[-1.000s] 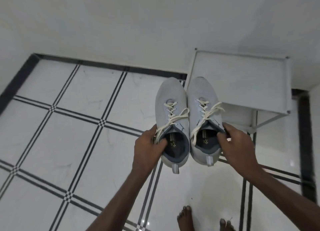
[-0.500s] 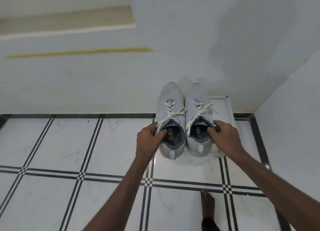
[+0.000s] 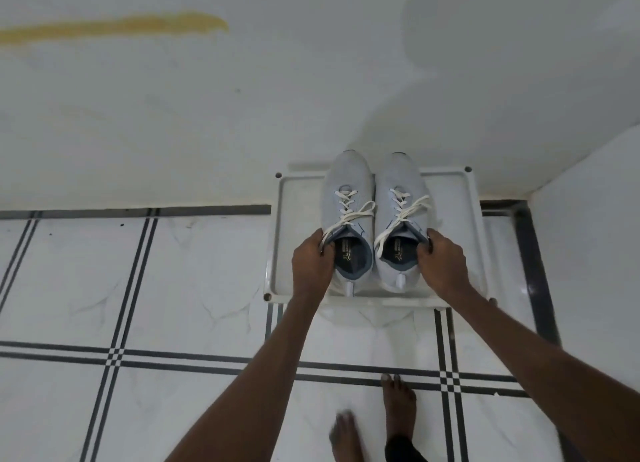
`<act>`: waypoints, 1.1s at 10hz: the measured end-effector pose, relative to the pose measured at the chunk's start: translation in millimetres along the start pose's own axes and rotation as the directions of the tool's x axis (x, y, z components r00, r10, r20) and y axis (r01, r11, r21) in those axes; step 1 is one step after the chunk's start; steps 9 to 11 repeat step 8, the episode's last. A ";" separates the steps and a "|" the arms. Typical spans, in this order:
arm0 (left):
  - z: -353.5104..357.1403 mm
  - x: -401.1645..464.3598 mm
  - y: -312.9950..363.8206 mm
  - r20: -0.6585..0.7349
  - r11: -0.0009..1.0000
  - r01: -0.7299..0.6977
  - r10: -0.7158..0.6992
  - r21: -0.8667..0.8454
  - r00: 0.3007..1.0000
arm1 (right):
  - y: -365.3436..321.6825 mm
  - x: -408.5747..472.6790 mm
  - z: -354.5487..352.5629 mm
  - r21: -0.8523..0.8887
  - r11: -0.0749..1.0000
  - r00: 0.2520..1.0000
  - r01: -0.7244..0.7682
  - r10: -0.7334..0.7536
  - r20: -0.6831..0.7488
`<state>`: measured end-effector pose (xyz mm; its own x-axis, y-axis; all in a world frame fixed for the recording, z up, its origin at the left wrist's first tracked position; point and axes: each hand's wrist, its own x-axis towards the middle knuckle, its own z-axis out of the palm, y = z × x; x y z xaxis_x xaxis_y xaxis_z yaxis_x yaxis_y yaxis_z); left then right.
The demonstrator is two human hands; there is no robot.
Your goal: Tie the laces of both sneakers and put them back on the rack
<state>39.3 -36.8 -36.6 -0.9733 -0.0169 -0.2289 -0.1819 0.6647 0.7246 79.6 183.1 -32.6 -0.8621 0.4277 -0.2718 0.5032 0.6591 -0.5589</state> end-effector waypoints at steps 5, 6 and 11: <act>47.6 14.2 -40.3 0.006 1.000 0.008 -0.008 0.026 1.000 | 30.3 6.7 35.9 -0.001 1.000 0.998 -0.014 0.014 0.057; 46.4 14.4 -36.5 0.019 0.999 0.013 -0.014 0.030 1.000 | 30.9 8.2 36.1 -0.013 1.000 0.998 -0.021 0.022 0.065; 35.5 18.8 -30.8 0.114 0.998 0.050 -0.055 0.049 0.992 | 23.2 10.5 31.5 -0.003 0.997 0.994 -0.074 0.074 0.086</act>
